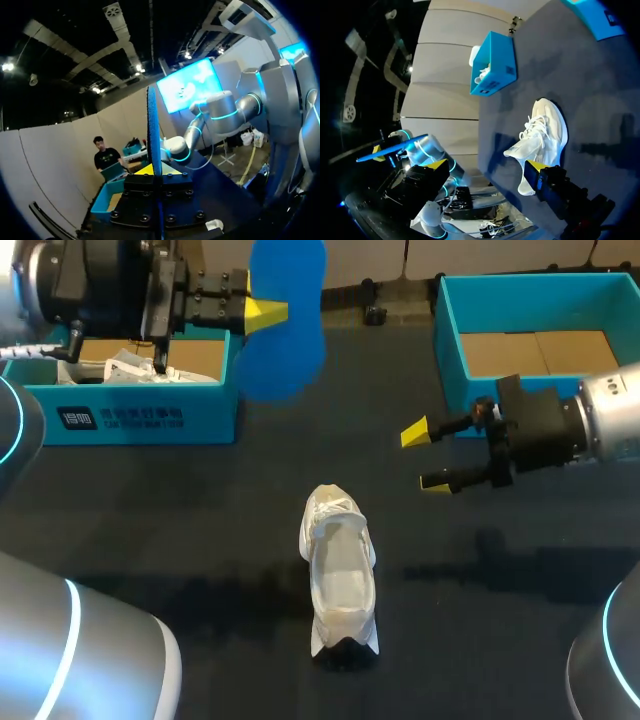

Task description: Take the shoe out of the shoebox, open the shoe tongue, remove and reinsert the insole, then place the shoe into the shoebox

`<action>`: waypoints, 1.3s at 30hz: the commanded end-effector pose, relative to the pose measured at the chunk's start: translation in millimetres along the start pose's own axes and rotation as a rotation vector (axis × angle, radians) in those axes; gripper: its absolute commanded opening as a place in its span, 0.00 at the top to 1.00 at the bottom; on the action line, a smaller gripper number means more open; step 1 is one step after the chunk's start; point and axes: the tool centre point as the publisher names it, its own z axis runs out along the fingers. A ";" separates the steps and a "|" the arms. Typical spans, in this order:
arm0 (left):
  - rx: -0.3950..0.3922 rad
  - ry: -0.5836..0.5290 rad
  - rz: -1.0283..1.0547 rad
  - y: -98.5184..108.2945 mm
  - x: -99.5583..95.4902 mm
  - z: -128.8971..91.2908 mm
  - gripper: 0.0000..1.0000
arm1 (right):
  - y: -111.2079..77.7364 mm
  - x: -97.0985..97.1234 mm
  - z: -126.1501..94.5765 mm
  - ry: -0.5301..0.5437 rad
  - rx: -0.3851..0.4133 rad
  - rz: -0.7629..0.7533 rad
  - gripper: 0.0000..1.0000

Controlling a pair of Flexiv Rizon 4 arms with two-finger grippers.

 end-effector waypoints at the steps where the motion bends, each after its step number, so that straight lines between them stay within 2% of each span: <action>1: -0.142 0.067 0.405 -4.6 -4.6 0.2 1.00 | -1.0 0.4 0.4 -0.003 -0.002 0.001 0.00; 9: -0.142 0.067 0.405 -4.6 -4.6 0.2 1.00 | -1.0 0.4 0.4 -0.003 -0.002 0.001 0.00; 11: -0.167 0.068 0.533 6.1 -2.3 3.7 1.00 | -1.0 0.4 0.4 -0.003 -0.002 0.001 0.00; 14: -0.112 0.074 0.647 25.7 -1.7 8.3 1.00 | -1.0 0.4 0.4 -0.003 -0.002 0.001 0.00; 18: -0.188 0.078 0.886 63.1 -1.1 24.0 1.00 | -1.0 0.4 0.4 -0.003 -0.002 0.001 0.00; 19: -0.168 0.082 0.892 69.5 -1.9 27.6 1.00 | -1.0 0.4 0.4 -0.003 -0.002 0.001 0.00; 21: -0.176 0.081 0.947 77.3 -1.7 32.7 1.00 | -1.0 0.4 0.4 -0.003 -0.002 0.001 0.00; 25: -0.089 0.049 0.983 82.6 4.1 37.1 1.00 | -1.0 0.4 0.4 -0.003 -0.002 0.001 0.00; 28: -0.079 0.053 1.079 86.3 13.7 36.8 1.00 | -1.0 0.4 0.4 -0.003 -0.002 0.001 0.00; 39: -0.079 0.053 1.079 86.3 13.7 36.8 1.00 | -1.0 0.4 0.4 -0.003 -0.002 0.001 0.00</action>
